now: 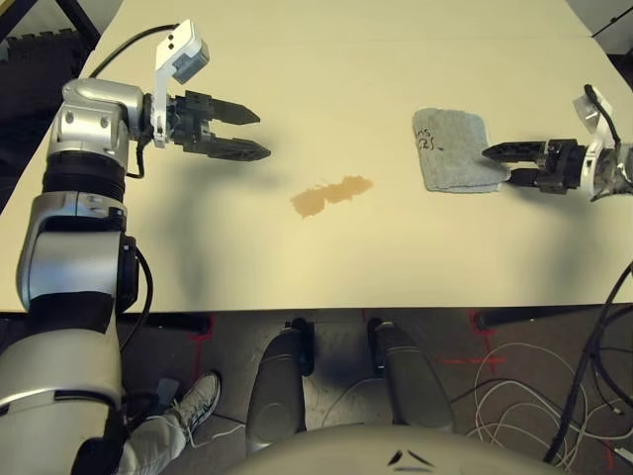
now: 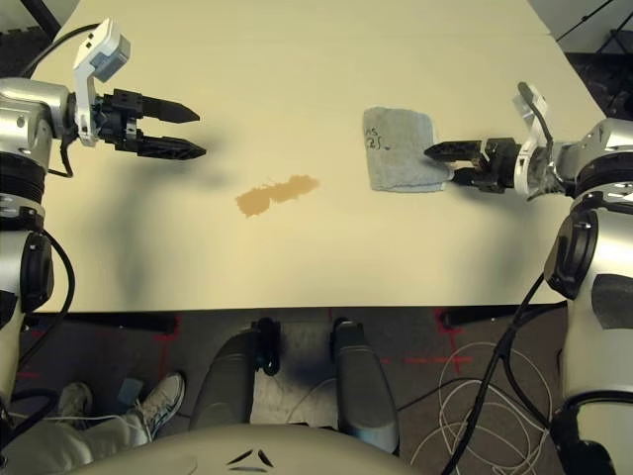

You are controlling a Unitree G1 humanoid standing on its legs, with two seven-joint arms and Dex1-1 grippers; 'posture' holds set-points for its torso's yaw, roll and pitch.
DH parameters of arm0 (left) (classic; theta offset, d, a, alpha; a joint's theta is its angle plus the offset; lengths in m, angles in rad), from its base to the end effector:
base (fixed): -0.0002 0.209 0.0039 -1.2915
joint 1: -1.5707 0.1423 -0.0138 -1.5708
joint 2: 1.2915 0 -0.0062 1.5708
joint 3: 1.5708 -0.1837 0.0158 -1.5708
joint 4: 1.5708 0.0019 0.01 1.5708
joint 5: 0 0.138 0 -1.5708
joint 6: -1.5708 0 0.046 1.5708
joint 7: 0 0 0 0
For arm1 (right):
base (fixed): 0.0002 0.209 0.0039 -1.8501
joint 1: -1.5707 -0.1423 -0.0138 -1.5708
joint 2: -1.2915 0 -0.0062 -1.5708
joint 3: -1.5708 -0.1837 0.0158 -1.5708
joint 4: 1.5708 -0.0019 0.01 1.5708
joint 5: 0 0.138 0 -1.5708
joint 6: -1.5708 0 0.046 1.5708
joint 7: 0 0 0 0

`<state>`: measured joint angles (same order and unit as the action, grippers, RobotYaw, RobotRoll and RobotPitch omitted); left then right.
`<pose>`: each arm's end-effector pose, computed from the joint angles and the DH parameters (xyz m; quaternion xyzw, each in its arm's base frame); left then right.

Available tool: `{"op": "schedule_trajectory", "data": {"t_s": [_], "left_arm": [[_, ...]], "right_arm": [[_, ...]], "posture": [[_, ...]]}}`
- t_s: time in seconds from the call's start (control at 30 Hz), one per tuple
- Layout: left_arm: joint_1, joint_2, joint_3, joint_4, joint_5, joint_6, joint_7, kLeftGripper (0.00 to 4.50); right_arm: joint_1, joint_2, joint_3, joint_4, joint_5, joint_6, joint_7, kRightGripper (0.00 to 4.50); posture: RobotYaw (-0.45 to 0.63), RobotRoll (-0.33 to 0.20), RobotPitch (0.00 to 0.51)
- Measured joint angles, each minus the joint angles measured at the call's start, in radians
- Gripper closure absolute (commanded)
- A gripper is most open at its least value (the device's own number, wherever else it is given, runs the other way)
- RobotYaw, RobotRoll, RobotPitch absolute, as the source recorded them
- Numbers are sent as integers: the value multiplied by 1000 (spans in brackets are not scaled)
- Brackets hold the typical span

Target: Wipe the water off the table with a rag.

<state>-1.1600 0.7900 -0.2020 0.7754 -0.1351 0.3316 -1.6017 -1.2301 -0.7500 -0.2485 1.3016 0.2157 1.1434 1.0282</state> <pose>0.3382 0.2771 0.2793 0.2082 0.1709 -0.5688 0.7771 0.3125 -0.3172 0.1972 0.3621 0.3405 0.2385 0.8343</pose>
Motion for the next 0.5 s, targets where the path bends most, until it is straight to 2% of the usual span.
{"op": "schedule_trajectory", "data": {"t_s": [0.23,0.5], "left_arm": [[70,88,-89,-148,-100,36,-4,0],[154,141,-139,-237,-151,48,-5,0]], "right_arm": [[-15,46,-27,-8,22,27,-33,25],[-29,108,-97,-9,67,-35,-150,25]], "posture": [[-116,0,285],[-121,0,285]]}}
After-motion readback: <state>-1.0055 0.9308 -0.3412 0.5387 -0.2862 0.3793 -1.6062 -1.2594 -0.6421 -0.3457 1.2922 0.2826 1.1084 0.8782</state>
